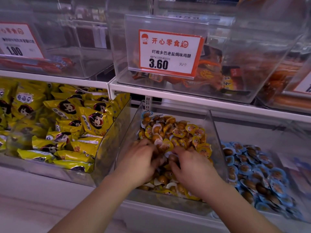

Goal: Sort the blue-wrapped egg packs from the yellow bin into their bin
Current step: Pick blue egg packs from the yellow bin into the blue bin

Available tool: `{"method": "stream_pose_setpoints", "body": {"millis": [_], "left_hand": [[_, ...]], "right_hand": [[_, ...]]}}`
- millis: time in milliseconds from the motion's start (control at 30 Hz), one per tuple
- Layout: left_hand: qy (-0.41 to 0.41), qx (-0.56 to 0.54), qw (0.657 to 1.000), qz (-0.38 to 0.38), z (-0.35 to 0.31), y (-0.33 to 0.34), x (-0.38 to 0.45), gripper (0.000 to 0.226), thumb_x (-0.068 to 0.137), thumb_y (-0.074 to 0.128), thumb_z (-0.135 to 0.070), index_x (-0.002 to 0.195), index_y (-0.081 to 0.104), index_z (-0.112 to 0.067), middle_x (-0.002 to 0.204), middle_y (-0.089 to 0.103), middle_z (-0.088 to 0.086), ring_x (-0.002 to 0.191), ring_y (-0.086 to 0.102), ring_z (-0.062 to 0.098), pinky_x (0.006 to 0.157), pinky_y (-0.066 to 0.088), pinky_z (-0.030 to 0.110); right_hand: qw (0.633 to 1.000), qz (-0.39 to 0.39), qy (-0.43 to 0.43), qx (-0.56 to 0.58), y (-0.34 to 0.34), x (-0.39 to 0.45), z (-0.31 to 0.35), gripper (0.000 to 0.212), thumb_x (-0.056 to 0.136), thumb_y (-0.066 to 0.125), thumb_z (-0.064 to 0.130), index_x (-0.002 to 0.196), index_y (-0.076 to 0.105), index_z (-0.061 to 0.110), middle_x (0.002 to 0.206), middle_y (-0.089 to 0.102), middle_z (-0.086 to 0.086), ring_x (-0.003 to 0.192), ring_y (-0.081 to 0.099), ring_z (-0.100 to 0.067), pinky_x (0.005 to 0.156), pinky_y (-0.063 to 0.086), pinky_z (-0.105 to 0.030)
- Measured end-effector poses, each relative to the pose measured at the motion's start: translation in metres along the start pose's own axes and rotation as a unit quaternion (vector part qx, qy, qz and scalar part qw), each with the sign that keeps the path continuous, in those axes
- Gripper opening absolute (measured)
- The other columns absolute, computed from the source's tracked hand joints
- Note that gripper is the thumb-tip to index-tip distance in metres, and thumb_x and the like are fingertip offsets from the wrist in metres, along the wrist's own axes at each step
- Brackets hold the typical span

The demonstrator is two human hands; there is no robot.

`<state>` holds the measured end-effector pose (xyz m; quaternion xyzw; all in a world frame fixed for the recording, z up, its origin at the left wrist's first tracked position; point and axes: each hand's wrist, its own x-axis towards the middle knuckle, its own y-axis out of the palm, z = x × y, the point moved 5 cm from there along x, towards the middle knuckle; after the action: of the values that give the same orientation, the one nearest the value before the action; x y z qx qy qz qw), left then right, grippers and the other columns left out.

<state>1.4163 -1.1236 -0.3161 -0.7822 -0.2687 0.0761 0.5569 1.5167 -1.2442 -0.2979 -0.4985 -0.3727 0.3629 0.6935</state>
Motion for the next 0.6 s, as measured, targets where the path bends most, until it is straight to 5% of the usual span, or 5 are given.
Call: {"method": "stream_pose_setpoints", "body": {"millis": [200,300,367,500,600], "left_hand": [[-0.072,-0.383,0.910,-0.144,-0.001,-0.032,-0.003,0.013,0.089,0.071,-0.031,0.096,0.063,-0.040,0.089,0.069,-0.031,0.086,0.063,-0.013,0.070,0.044,0.002],[-0.031,-0.352,0.923,-0.153,-0.011,-0.036,-0.006,0.025,0.082,0.078,-0.037,0.103,0.065,-0.042,0.101,0.069,-0.028,0.097,0.064,-0.008,0.080,0.049,0.013],[-0.001,-0.310,0.941,-0.134,-0.024,-0.031,-0.008,0.040,0.077,0.079,-0.049,0.111,0.059,-0.049,0.107,0.067,-0.031,0.103,0.060,-0.010,0.083,0.046,0.013],[-0.001,-0.260,0.961,-0.091,-0.027,-0.025,-0.006,0.049,0.073,0.069,-0.068,0.116,0.052,-0.049,0.112,0.062,-0.028,0.105,0.057,-0.010,0.084,0.047,0.015],[0.022,-0.197,0.978,0.060,-0.017,-0.012,-0.005,0.012,0.089,0.065,-0.038,0.101,0.064,-0.036,0.099,0.064,-0.020,0.095,0.058,-0.004,0.083,0.049,0.029]], "right_hand": [[0.927,-0.058,0.158,0.335,-0.011,0.011,-0.025,0.019,0.098,0.056,0.029,0.110,0.065,0.019,0.083,0.071,-0.004,0.068,0.069,-0.020,0.057,0.054,-0.033],[0.675,0.055,0.215,0.704,-0.005,0.007,-0.015,0.027,0.098,0.058,0.023,0.116,0.065,0.005,0.102,0.071,-0.024,0.077,0.072,-0.031,0.059,0.059,-0.039],[0.585,0.122,0.172,0.783,-0.008,0.004,0.000,0.035,0.096,0.064,0.028,0.120,0.065,0.003,0.105,0.070,-0.023,0.079,0.070,-0.029,0.063,0.059,-0.037],[0.668,0.026,0.203,0.716,-0.009,0.005,-0.008,0.027,0.092,0.067,0.012,0.119,0.064,0.010,0.085,0.066,-0.013,0.056,0.056,-0.018,0.042,0.042,-0.025],[0.749,-0.029,0.217,0.625,-0.016,0.003,-0.021,0.025,0.092,0.059,0.005,0.113,0.062,0.018,0.084,0.067,-0.011,0.058,0.058,-0.023,0.039,0.037,-0.023]]}}
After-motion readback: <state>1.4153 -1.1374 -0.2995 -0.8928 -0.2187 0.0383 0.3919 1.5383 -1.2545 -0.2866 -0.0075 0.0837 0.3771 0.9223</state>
